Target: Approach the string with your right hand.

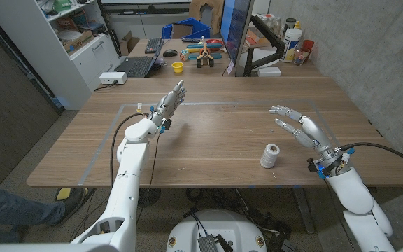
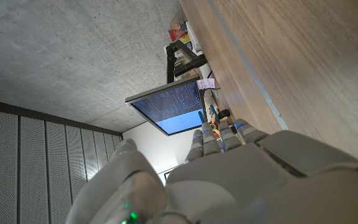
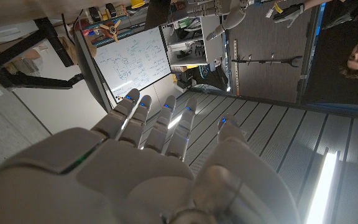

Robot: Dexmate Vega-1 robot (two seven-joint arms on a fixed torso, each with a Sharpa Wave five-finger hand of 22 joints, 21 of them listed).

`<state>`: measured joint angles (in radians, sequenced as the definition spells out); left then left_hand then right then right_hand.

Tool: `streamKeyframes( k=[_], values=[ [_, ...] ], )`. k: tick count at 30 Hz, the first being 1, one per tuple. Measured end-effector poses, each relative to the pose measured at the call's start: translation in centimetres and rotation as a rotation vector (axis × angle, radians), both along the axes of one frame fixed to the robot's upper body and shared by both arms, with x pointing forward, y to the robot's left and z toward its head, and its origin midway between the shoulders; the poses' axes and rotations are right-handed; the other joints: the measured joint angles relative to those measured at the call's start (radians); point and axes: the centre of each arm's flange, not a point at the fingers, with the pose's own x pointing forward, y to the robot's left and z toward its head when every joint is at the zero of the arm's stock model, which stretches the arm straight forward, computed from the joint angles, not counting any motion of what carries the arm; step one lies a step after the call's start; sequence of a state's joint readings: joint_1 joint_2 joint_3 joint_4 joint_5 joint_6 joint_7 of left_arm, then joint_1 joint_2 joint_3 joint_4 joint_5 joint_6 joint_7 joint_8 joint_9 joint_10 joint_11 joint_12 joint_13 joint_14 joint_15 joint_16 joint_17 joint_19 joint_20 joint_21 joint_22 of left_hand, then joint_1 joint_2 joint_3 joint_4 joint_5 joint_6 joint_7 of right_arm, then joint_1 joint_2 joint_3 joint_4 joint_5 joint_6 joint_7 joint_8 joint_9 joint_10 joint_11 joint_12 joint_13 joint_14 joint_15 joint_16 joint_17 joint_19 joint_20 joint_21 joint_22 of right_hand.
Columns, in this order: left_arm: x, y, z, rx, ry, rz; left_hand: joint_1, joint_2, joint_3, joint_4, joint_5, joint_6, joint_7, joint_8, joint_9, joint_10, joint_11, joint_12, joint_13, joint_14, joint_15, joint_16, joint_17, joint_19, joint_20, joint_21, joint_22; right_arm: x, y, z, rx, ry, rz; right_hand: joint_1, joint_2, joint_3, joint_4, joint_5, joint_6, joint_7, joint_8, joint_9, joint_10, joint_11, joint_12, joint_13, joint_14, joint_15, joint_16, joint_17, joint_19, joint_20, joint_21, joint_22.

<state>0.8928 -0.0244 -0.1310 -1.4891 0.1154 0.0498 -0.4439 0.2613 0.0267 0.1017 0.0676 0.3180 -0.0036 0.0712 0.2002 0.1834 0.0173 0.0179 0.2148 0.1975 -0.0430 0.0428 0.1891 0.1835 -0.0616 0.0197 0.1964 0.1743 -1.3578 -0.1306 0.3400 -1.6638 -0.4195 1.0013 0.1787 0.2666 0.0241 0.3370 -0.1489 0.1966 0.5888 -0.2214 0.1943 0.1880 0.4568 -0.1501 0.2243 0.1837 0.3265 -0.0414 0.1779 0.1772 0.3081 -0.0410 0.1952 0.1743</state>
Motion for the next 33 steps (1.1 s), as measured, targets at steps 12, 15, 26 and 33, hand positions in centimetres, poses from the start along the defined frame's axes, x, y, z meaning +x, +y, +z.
streamKeyframes(
  k=[12, 15, 26, 33],
  values=[
    [-0.1, 0.1, 0.0, 0.001, 0.0, 0.002, 0.0, 0.0, -0.004, -0.004, 0.0, 0.0, 0.0, 0.0, 0.0, 0.0, 0.0, 0.0, 0.0, 0.0, 0.0, 0.0, 0.0, -0.009, -0.002, 0.0, 0.0, -0.2, 0.5, -0.1, -0.031, -0.006, -0.019, 0.006, -0.006, 0.0, 0.0, 0.0, -0.002, 0.002, 0.0, 0.0, 0.0, 0.0, 0.0, 0.0, -0.011, 0.0, -0.001, 0.0, -0.008, 0.0, 0.0, 0.0],
    [-0.1, 0.1, -0.1, 0.001, 0.0, 0.003, 0.0, 0.0, -0.007, -0.001, 0.0, 0.0, 0.0, 0.0, 0.0, 0.0, 0.0, 0.0, 0.0, -0.002, 0.002, 0.0, 0.0, -0.009, -0.002, 0.0, 0.0, -0.1, 0.6, -0.2, -0.041, -0.004, -0.026, 0.006, -0.006, 0.0, 0.0, 0.0, -0.002, 0.002, 0.0, 0.0, -0.004, 0.004, 0.0, 0.0, -0.011, 0.0, -0.001, 0.0, -0.008, 0.0, 0.0, 0.0],
    [-0.1, 0.2, 0.0, 0.0, -0.002, 0.002, 0.0, 0.0, -0.007, -0.001, 0.0, 0.005, -0.005, 0.0, 0.0, 0.0, 0.0, 0.0, 0.0, -0.003, 0.003, 0.0, 0.0, -0.009, -0.002, 0.0, 0.0, -0.2, 1.1, -0.3, -0.072, -0.01, -0.05, 0.006, -0.006, 0.0, 0.0, 0.0, -0.005, -0.002, 0.0, 0.0, -0.004, 0.004, 0.0, 0.0, -0.021, 0.0, -0.001, 0.0, -0.008, 0.0, 0.0, 0.0],
    [-0.1, 0.3, 0.0, 0.0, -0.004, 0.0, 0.0, 0.0, -0.007, -0.001, 0.0, 0.005, -0.005, 0.0, 0.0, 0.0, 0.0, 0.0, 0.0, -0.003, 0.003, 0.0, 0.0, -0.009, -0.002, 0.0, 0.0, -0.2, 1.3, -0.4, -0.096, -0.018, -0.08, 0.006, -0.006, 0.0, 0.0, 0.0, -0.005, -0.002, 0.0, 0.0, -0.004, 0.004, 0.0, 0.0, -0.021, 0.0, -0.001, 0.0, -0.007, 0.0, 0.0, 0.0]
  ],
)
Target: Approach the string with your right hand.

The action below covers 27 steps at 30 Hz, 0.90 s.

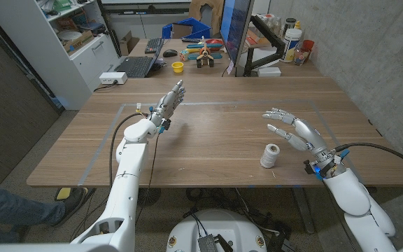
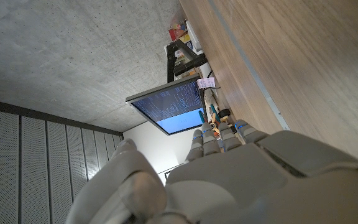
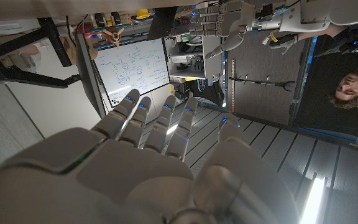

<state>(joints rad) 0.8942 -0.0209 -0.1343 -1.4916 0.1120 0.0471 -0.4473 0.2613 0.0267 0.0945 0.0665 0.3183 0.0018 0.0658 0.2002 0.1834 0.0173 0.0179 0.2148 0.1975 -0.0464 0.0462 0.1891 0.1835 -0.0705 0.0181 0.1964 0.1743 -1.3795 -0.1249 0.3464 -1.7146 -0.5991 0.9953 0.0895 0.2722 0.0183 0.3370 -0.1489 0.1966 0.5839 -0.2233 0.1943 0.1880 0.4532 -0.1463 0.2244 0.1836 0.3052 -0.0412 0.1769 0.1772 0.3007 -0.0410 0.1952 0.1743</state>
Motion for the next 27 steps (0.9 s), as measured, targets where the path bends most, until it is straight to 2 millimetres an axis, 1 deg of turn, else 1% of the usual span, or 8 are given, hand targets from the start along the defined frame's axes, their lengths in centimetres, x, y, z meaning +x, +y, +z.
streamKeyframes(
  k=[10, 13, 16, 19, 21, 27],
  values=[
    [0.08, -0.07, 0.15, 0.002, -0.001, -0.003, 0.0, 0.0, -0.002, 0.002, 0.0, 0.0, 0.0, 0.0, 0.0, 0.0, 0.0, 0.0, 0.0, 0.0, 0.0, 0.0, 0.0, 0.0, 0.0, 0.0, 0.0, -0.2, 0.29, -0.19, -0.025, -0.012, -0.032, 0.004, 0.004, 0.0, 0.0, 0.0, 0.0, 0.0, 0.0, 0.0, -0.005, -0.005, -0.008, 0.0, 0.0, 0.0, 0.0, 0.0, 0.0, 0.0, 0.0, 0.0],
    [0.12, -0.11, 0.25, 0.003, -0.002, -0.005, 0.0, 0.0, -0.002, 0.002, -0.004, 0.002, 0.002, 0.0, 0.0, 0.0, 0.0, 0.0, 0.0, 0.0, 0.0, 0.0, 0.0, 0.0, 0.0, 0.0, 0.0, -0.2, 0.34, -0.29, -0.034, -0.014, -0.045, 0.008, 0.0, 0.0, 0.0, 0.0, 0.0, 0.0, 0.0, 0.0, -0.005, -0.005, -0.008, 0.0, 0.0, 0.0, 0.0, 0.0, 0.0, 0.0, 0.0, 0.0],
    [0.14, -0.12, 0.26, 0.003, -0.002, -0.005, 0.0, 0.0, -0.002, 0.002, -0.004, 0.002, 0.002, 0.0, 0.0, 0.0, 0.0, 0.0, 0.0, 0.0, 0.0, 0.0, 0.0, -0.005, 0.005, 0.0, 0.0, -0.22, 0.49, -0.44, -0.046, -0.015, -0.057, 0.01, -0.002, 0.0, 0.0, 0.0, 0.0, 0.0, 0.0, 0.0, -0.005, -0.005, -0.008, 0.0, 0.0, 0.0, 0.0, 0.0, 0.0, 0.0, 0.0, 0.0],
    [0.14, -0.12, 0.31, 0.003, -0.002, -0.005, 0.0, 0.0, -0.002, 0.002, -0.004, 0.002, 0.002, 0.0, 0.0, 0.0, 0.0, 0.0, 0.0, 0.0, 0.0, 0.0, 0.0, -0.005, 0.005, 0.0, 0.0, -0.26, 0.62, -0.5, -0.053, -0.015, -0.059, 0.01, -0.002, 0.0, 0.0, 0.0, 0.0, 0.0, 0.0, 0.0, -0.007, -0.007, -0.008, 0.0, 0.0, 0.0, 0.0, 0.0, 0.0, 0.0, 0.0, 0.0],
    [0.16, -0.13, 0.34, 0.004, -0.002, -0.005, 0.0, 0.0, -0.002, 0.002, -0.004, 0.002, 0.002, 0.0, 0.0, 0.0, 0.0, 0.0, 0.0, 0.0, 0.0, 0.0, 0.0, -0.009, 0.002, 0.0, 0.0, -0.23, 0.69, -0.57, -0.06, -0.015, -0.066, 0.01, -0.002, 0.0, 0.0, 0.0, 0.0, 0.0, 0.0, 0.0, -0.011, -0.011, -0.008, 0.0, 0.0, 0.0, 0.0, 0.0, -0.01, 0.002, 0.0, 0.0],
    [0.23, -0.14, 0.31, 0.005, -0.001, -0.005, 0.0, 0.0, -0.004, 0.001, -0.004, 0.006, 0.006, 0.0, 0.0, 0.0, 0.0, 0.0, 0.0, 0.0, 0.0, 0.0, 0.0, -0.011, 0.0, 0.0, 0.0, -0.16, 0.98, -0.77, -0.081, -0.014, -0.081, 0.01, -0.002, 0.0, 0.0, 0.0, 0.0, 0.0, 0.0, 0.0, -0.015, -0.007, -0.008, 0.0, 0.0, 0.0, 0.0, 0.0, -0.013, 0.002, 0.0, 0.0]
  ],
)
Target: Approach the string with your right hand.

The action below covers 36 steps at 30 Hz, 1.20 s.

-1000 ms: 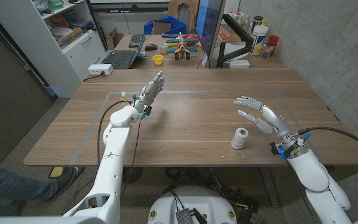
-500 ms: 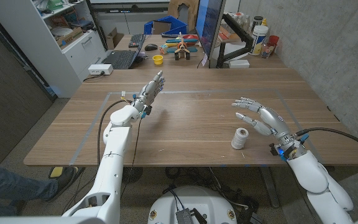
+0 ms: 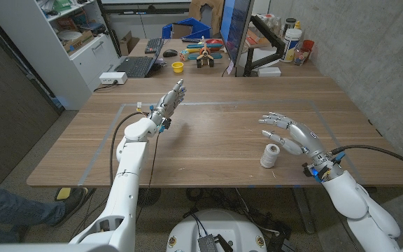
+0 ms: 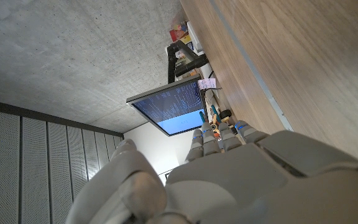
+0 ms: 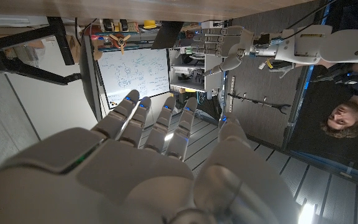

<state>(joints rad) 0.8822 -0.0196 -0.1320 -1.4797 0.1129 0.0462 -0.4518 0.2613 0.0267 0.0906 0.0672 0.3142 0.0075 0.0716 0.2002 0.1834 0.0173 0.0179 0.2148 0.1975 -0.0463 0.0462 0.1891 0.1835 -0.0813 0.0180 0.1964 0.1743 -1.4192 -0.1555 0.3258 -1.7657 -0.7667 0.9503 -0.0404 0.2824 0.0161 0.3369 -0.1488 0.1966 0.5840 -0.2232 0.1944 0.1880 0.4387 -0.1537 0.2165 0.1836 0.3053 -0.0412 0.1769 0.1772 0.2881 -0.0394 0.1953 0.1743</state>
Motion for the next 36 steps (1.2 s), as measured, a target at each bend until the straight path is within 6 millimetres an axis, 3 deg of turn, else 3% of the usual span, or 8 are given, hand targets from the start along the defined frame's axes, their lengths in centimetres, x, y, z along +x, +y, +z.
streamKeyframes(
  k=[36],
  values=[
    [0.3, 0.6, -0.1, -0.003, 0.009, 0.002, 0.005, 0.005, -0.007, 0.002, 0.0, 0.0, 0.0, 0.0, 0.0, 0.0, 0.0, 0.0, 0.0, 0.0, 0.0, 0.0, 0.0, 0.0, 0.0, 0.0, 0.0, 0.5, 1.4, -0.6, -0.093, 0.014, -0.066, 0.004, 0.004, 0.003, 0.003, 0.0, 0.0, 0.0, 0.0, 0.0, -0.005, 0.005, 0.0, 0.0, -0.017, 0.003, 0.0, 0.0, -0.023, -0.002, -0.008, 0.0]
  ],
)
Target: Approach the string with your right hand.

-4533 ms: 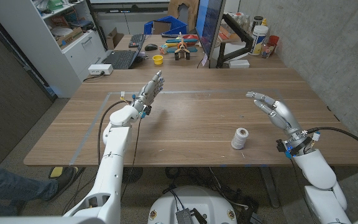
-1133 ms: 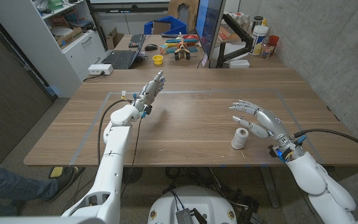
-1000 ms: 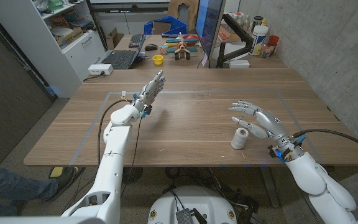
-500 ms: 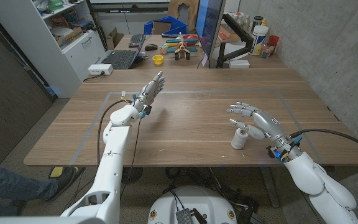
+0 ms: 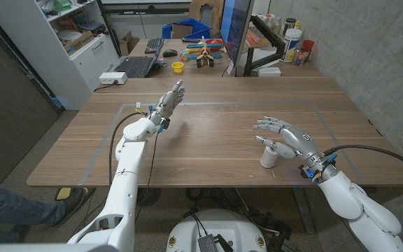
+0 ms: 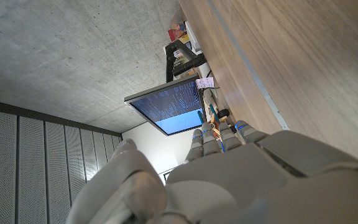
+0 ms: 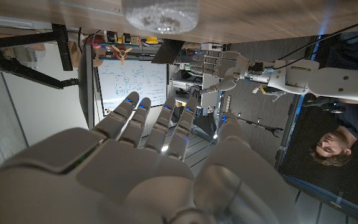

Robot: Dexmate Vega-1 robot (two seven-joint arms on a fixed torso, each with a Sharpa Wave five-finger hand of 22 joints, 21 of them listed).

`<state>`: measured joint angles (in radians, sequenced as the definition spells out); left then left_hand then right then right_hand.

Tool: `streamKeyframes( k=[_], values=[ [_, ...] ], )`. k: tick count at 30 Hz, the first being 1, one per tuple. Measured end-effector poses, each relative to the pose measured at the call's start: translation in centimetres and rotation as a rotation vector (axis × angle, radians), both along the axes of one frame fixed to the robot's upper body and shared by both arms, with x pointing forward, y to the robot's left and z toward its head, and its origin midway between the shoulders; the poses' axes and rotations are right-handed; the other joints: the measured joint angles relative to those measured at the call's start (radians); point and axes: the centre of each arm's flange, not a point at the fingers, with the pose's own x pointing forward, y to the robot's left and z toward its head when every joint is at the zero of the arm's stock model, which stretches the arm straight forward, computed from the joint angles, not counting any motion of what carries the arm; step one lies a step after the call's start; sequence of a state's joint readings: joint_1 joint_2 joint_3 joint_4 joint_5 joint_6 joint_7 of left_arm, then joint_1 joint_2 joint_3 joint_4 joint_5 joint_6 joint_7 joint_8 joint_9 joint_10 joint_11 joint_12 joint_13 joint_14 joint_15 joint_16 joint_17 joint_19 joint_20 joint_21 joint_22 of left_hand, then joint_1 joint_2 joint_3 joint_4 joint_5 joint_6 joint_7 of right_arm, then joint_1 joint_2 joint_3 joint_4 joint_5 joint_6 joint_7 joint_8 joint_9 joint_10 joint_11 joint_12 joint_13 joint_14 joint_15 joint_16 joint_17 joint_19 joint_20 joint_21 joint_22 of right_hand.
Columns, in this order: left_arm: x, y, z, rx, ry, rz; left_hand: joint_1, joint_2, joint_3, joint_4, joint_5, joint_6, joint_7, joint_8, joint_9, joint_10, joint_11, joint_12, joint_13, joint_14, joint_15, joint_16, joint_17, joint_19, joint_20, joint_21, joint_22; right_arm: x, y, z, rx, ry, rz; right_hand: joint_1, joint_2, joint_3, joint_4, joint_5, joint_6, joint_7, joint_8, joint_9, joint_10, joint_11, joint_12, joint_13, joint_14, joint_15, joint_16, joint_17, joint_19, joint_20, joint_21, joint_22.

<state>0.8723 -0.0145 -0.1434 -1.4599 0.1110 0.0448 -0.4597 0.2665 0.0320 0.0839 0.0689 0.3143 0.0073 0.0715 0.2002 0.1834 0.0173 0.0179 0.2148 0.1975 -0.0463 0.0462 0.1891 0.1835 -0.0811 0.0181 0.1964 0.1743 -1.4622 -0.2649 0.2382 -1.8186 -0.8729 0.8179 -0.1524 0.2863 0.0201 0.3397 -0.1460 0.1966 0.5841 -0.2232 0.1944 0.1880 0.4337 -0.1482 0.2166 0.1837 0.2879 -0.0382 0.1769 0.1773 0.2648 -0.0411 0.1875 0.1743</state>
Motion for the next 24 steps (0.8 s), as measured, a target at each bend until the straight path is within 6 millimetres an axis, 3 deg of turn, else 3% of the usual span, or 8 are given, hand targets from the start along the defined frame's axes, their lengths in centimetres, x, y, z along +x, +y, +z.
streamKeyframes(
  k=[24],
  values=[
    [0.49, 0.31, -0.5, -0.009, 0.015, 0.001, 0.004, 0.004, -0.004, 0.004, 0.0, 0.0, 0.0, 0.0, 0.0, 0.0, 0.0, 0.0, 0.0, 0.0, 0.0, 0.0, 0.0, -0.007, -0.004, 0.0, 0.0, 0.8, 0.85, -0.41, -0.051, 0.038, -0.007, 0.005, 0.005, 0.0, 0.0, 0.0, 0.008, 0.0, 0.0, 0.0, 0.0, 0.0, 0.0, 0.0, 0.0, 0.001, 0.0, 0.0, -0.011, 0.0, 0.0, 0.0]
  ],
)
